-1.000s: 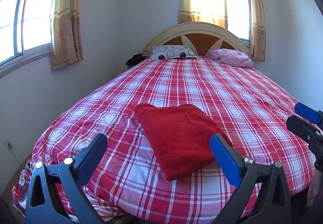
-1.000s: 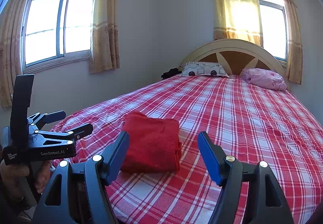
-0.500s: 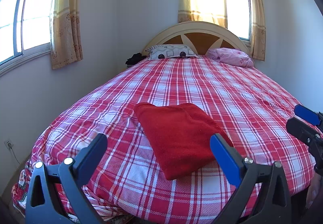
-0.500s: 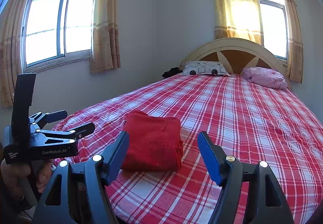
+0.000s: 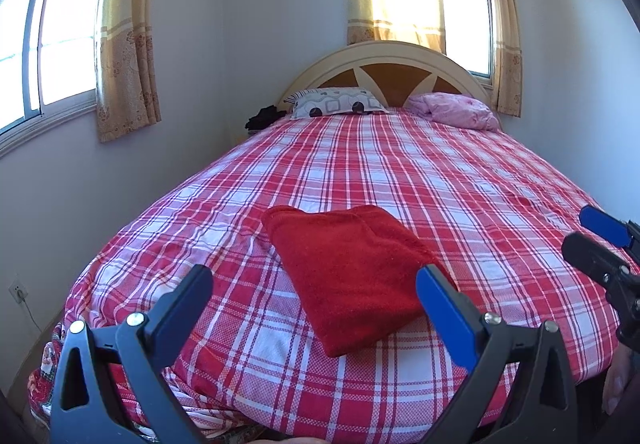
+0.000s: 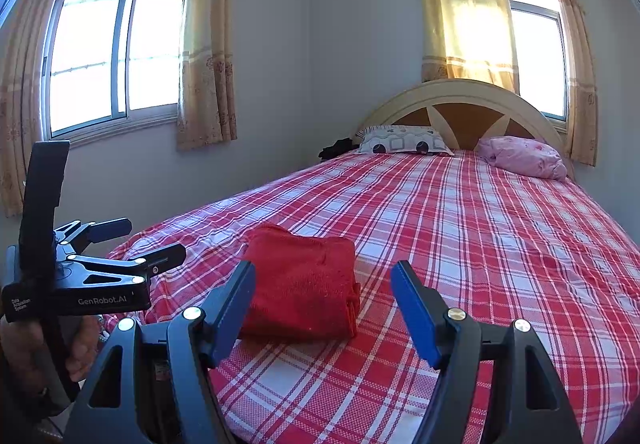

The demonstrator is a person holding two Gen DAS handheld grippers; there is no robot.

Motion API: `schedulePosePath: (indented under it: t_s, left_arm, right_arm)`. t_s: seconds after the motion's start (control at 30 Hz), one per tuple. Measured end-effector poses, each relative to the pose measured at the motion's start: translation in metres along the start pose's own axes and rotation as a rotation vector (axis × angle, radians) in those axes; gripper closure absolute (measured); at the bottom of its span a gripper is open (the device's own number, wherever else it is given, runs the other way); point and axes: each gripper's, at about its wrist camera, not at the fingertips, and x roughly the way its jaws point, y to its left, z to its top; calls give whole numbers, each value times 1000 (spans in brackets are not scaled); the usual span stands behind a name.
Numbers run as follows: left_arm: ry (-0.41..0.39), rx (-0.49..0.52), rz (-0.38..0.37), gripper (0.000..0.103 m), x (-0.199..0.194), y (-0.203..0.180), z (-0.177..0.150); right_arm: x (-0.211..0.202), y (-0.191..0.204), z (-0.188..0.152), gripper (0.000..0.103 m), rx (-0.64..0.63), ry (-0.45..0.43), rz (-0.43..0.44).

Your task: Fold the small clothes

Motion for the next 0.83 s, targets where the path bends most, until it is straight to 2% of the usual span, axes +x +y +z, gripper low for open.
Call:
schedulePosePath:
  t_s: [0.2, 0.6, 0.83]
  left_arm:
    - [-4, 5, -7, 0, -2, -1, 1]
    - [45, -6, -12, 0, 10, 5, -2]
    - [14, 31, -26, 0, 8, 0, -4]
  right_arm:
    - [0, 2, 0, 32, -2, -2, 3]
    - [5, 3, -2, 32, -12, 19, 12]
    - [6, 2, -2, 32, -6, 26, 12]
